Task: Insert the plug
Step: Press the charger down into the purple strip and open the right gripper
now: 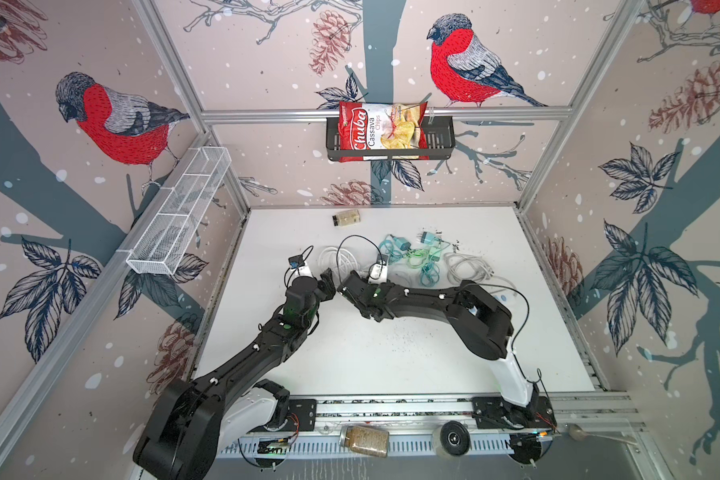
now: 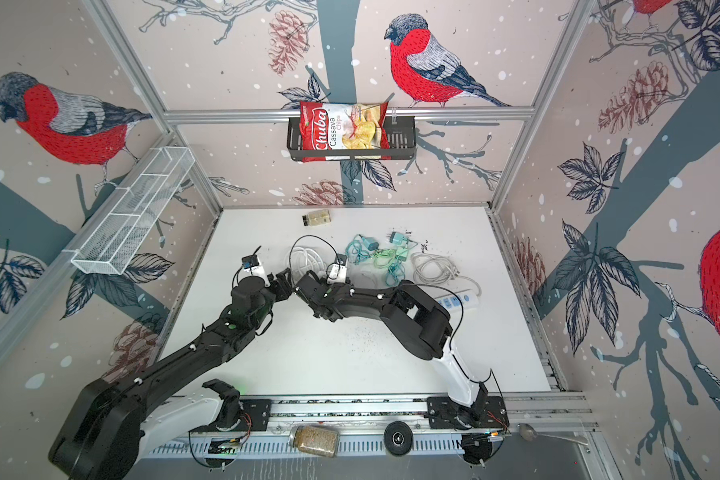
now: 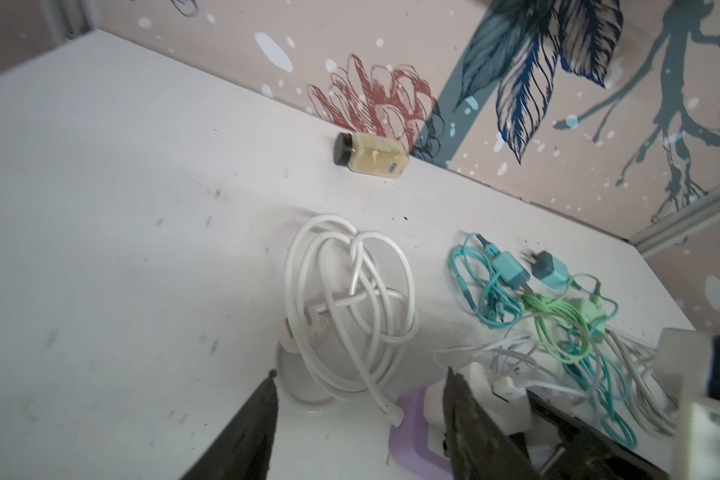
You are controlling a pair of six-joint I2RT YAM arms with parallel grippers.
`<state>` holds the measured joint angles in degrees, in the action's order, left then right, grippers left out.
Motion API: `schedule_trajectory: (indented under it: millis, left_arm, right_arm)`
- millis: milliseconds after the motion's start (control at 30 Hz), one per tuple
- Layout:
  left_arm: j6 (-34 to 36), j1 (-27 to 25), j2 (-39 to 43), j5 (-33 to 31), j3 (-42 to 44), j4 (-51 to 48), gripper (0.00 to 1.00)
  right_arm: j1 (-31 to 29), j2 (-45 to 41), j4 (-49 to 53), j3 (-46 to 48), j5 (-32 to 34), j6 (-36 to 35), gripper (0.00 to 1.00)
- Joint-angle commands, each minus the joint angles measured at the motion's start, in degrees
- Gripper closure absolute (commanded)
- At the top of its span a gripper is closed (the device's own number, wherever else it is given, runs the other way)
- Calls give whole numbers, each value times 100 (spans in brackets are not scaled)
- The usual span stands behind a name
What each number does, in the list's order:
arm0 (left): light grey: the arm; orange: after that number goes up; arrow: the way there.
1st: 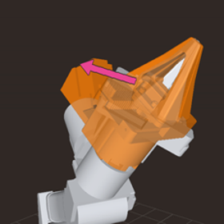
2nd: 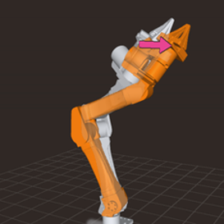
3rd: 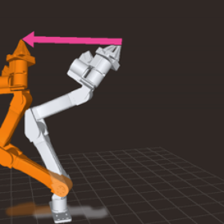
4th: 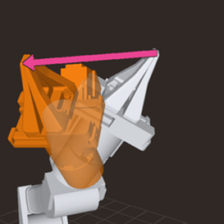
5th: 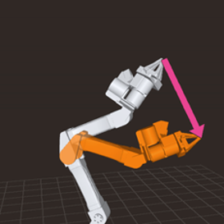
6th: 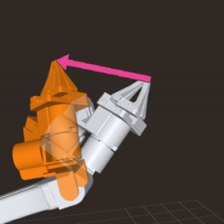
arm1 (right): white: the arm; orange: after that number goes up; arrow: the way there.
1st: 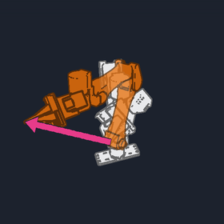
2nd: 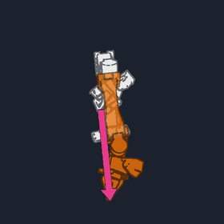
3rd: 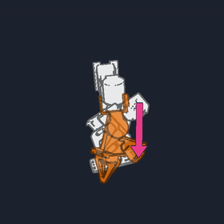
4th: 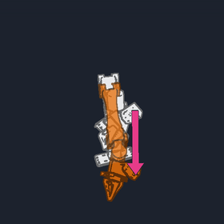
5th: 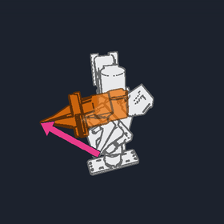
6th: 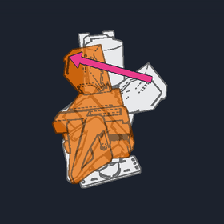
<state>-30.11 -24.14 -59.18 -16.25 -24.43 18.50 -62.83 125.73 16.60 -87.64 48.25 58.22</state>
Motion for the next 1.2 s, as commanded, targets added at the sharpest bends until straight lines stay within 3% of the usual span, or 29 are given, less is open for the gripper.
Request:
schedule_trajectory:
  millis: [0, 167, 300, 500, 567, 933, 1167]
  left_arm:
    - [-102, 114, 332, -415, -30, -621, 36]
    - [-12, 301, 842, -547, -31, -979, 28]
    - [24, 453, 1000, -546, 4, -1114, 22]
    - [23, 493, 1020, -421, 166, -851, 22]
    - [49, 498, 935, -378, 140, -814, 22]
    - [-68, 498, 687, -256, 386, -382, 24]
    - [-156, 496, 433, -132, 506, -147, 25]
  right_arm:
    - [-41, 519, 80, -383, -2077, -105, 100]
    - [-69, 1221, 408, -1432, -2279, -300, 100]
    - [-96, 1353, 627, -1744, -2241, -370, 95]
    - [-156, 1143, 656, -1492, -2087, -340, 95]
    - [-198, 1100, 694, -1418, -2051, -295, 90]
    - [-293, 610, 427, -711, -1890, -203, 83]
    - [-405, 528, 491, -708, -1700, -231, 62]
